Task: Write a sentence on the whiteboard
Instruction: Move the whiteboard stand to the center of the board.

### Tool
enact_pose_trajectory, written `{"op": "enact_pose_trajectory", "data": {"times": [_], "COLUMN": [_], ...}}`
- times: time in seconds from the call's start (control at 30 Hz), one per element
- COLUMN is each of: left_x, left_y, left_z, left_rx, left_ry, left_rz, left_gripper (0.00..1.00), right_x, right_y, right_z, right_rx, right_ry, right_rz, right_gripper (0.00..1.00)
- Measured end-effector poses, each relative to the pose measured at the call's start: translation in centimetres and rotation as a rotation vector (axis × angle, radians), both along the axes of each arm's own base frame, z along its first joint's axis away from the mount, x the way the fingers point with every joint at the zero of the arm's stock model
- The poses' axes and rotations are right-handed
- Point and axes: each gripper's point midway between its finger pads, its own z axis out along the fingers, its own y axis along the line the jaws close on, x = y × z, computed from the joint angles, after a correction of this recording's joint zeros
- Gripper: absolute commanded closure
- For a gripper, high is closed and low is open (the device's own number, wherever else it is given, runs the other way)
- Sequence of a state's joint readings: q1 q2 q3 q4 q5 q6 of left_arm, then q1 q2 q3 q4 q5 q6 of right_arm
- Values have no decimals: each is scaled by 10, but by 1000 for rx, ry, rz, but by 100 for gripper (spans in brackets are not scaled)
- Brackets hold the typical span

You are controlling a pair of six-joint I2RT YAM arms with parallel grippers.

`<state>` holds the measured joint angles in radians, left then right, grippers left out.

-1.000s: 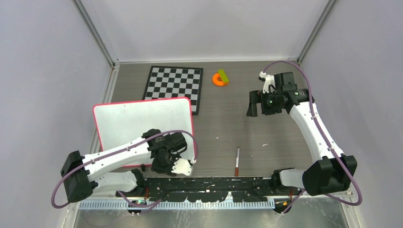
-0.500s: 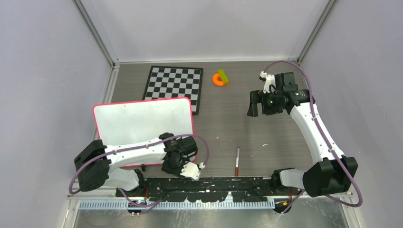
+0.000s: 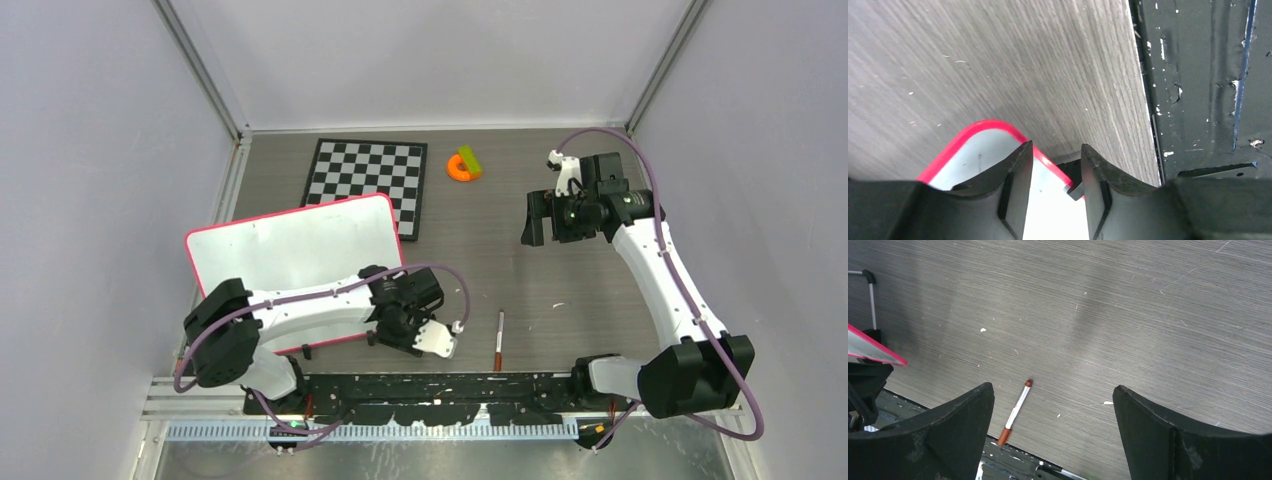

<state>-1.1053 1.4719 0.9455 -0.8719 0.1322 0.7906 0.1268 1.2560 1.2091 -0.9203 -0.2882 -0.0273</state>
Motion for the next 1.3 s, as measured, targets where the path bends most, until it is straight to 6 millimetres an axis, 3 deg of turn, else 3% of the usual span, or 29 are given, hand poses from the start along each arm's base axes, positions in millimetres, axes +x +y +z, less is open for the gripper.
{"op": "enact_pose_trajectory", "data": {"times": [0.13, 0.4, 0.97, 1.2, 1.3], "left_x": [5, -1, -14, -4, 0], "left_y": [-6, 18, 59, 52, 47], "left_z": [13, 44, -4, -15, -19], "left_rx": [-25, -58, 96, 112, 116], "left_ry": [-22, -98, -99, -144, -161], "left_rz": [-34, -240, -741, -813, -834], "left_gripper": [37, 38, 50, 58, 66], "right_x": [-1, -2, -1, -3, -4], "right_y": [0, 0, -2, -4, -5], "right_z": [2, 2, 2, 3, 7], "right_rx": [1, 2, -12, -22, -26], "right_ry": [-10, -11, -20, -35, -50], "right_rz": [0, 0, 0, 4, 3], "right_gripper": [7, 7, 7, 7, 7]}}
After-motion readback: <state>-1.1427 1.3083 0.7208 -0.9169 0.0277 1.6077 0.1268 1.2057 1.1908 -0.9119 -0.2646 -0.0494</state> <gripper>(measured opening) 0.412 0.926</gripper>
